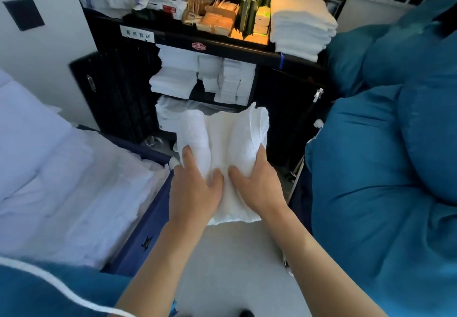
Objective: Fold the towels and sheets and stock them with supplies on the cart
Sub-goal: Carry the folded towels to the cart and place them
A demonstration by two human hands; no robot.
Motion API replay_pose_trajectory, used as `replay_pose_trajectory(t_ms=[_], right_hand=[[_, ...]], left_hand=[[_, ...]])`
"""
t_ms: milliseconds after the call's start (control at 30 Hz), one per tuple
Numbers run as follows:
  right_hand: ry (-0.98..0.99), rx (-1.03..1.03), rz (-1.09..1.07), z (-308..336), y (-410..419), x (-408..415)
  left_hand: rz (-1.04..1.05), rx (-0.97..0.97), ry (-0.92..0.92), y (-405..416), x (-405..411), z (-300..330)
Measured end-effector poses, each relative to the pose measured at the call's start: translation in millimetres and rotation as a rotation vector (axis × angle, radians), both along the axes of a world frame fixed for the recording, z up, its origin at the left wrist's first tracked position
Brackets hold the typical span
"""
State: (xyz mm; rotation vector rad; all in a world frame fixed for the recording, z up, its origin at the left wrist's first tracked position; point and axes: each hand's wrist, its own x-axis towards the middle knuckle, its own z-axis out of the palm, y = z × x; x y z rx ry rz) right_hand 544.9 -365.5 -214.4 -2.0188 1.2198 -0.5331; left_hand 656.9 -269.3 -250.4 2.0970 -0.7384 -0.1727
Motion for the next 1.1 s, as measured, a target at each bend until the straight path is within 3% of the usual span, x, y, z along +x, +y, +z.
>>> replay_pose_trajectory(t_ms=[267, 800, 1100], right_hand=[[-0.005, 0.021, 0.007, -14.4, -82.8, 49.4], [-0.015, 0.139, 0.134, -36.0, -346.4, 139.8], [-0.014, 0.195, 0.211, -50.5, -402.2, 201.2]], left_hand=[[0.027, -0.003, -0.009, -80.0, 48.0, -13.5], [0.127, 0.148, 0.009, -325.5, 122.9, -13.6], [0.201, 0.203, 0.057, -375.4, 174.8, -24.7]])
